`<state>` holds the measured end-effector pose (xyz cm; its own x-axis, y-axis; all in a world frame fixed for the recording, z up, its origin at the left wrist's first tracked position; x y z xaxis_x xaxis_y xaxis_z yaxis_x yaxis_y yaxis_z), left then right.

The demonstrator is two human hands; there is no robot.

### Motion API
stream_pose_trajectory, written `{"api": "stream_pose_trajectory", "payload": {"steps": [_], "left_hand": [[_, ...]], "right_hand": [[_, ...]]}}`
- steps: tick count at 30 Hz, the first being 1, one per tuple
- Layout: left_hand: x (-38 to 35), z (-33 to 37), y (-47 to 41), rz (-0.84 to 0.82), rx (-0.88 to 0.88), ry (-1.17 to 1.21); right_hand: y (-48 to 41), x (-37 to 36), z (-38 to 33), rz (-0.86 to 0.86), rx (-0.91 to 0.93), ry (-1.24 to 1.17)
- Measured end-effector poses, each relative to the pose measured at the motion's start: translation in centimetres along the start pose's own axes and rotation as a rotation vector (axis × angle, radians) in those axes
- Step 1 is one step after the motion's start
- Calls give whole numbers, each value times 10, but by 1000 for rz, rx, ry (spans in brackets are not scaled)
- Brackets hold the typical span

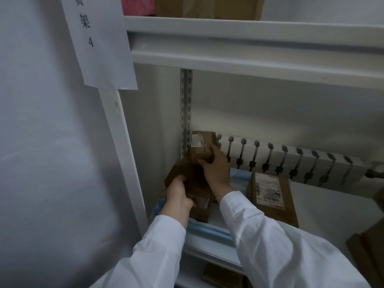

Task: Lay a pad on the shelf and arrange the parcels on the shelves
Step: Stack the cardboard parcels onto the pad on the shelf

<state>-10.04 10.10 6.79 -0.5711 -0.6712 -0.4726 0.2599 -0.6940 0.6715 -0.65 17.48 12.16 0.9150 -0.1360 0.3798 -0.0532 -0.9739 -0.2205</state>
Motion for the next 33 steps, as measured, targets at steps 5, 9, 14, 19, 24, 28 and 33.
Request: {"api": "stream_pose_trajectory", "payload": {"steps": [5, 9, 14, 19, 24, 28, 33], "left_hand": [[2, 4, 2, 62, -37, 69], [5, 5, 3, 117, -60, 56], [7, 5, 2, 133, -45, 17], [9, 7, 0, 204, -102, 0], [5, 15, -2, 261, -225, -4], [6, 14, 13, 342, -349, -209], [-16, 8, 52, 333, -611, -347]], "right_hand": [[2, 8, -1, 84, 26, 130], [1, 5, -1, 81, 40, 176], [1, 1, 1, 43, 25, 249], [2, 3, 0, 4, -11, 222], [4, 17, -3, 16, -7, 147], [13, 39, -2, 41, -39, 115], [26, 83, -4, 42, -43, 121]]}}
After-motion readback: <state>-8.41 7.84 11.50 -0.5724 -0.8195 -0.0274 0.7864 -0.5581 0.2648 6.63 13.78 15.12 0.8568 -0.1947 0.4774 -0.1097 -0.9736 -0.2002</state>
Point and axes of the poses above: each hand's wrist, its own y-axis away from the middle knuckle, its own x-axis out of the back of the hand, z = x × y, the point moved 6 cm from there along -y, towards the middle knuckle, and after that the axes turned 1 degree about z, right-handed, at the moved point
